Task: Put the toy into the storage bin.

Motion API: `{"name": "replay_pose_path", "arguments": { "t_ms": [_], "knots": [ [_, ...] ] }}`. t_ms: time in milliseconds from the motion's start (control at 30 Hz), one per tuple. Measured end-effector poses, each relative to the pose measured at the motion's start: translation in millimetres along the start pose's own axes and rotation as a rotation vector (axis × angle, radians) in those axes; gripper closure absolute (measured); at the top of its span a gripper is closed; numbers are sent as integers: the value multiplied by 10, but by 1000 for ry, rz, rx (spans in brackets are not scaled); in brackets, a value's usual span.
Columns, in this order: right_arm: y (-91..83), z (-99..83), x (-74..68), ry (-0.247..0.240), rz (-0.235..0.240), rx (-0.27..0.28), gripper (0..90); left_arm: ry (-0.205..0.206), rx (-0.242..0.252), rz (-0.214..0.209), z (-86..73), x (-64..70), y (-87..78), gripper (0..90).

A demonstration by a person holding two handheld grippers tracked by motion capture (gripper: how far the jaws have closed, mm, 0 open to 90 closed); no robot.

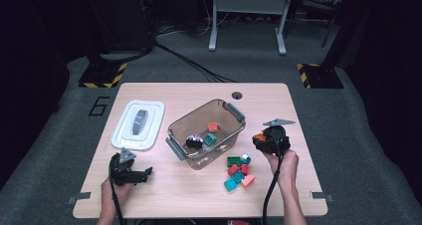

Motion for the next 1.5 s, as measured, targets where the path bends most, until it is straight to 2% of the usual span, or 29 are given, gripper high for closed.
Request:
{"name": "replay_pose_path", "arguments": {
  "t_ms": [500,833,1200,1333,1367,1500],
  "knots": [
    [-33,250,23,-25,-12,11,588,2,-1,-2,0,-1,0,41],
    [-44,444,-36,-43,0,33,588,-2,-1,0,0,-1,0,42],
    [-6,613,-164,-83,14,33,588,-2,0,0,0,0,0,42],
    [33,668,-228,-99,24,24,588,0,-1,-1,0,-1,-1,42],
    [48,684,-236,-115,28,26,588,-1,0,0,0,-1,0,42],
    [99,735,-312,-119,41,12,588,0,-1,0,0,-1,-1,42]
  ]
}}
Point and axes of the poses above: each handheld gripper's, and its own axes: y roughly forward along the jaws, z roughly out of its top, x roughly to its right, the point moved 3 cm from there along y, roughly forward along the jaws, and after that the axes turned 11 degrees about z, right-handed, at the moved point
